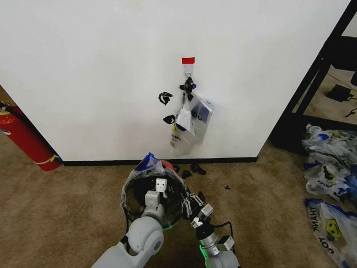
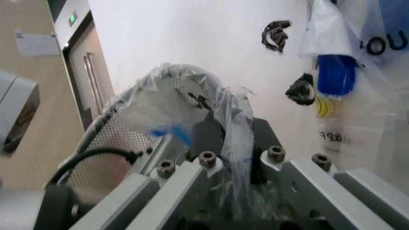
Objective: Pick up the garbage bag from the wall and place it over the trash bin.
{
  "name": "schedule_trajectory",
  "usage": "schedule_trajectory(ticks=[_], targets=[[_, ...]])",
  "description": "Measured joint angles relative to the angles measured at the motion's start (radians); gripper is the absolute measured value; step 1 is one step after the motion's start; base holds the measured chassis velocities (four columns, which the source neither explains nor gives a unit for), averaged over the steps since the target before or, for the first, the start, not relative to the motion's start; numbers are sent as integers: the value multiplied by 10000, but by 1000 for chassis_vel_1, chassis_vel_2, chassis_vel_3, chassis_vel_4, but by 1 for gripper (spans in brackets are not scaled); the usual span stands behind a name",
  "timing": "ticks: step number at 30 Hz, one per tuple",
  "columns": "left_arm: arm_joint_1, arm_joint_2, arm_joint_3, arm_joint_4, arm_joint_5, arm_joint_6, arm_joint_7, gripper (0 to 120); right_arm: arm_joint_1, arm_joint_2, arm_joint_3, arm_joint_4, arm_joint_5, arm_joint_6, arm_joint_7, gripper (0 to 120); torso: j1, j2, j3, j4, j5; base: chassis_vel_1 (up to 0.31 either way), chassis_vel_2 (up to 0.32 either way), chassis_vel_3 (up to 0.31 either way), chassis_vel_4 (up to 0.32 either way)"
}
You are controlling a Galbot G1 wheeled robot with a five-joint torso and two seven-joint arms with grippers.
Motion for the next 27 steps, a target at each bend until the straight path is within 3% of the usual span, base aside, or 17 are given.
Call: schedule_trajectory(ticks=[20, 27], targets=[[221, 89, 441, -599, -219, 158, 80, 0, -38, 22, 50, 135, 31, 5, -111, 1, 0, 0, 0, -2, 1, 0, 0, 0, 0], [1074, 700, 152, -1749, 171, 196, -47, 0, -2, -259, -2, 158, 380, -747, 1275, 1, 0, 0, 0, 1, 0, 0, 0, 0, 0]])
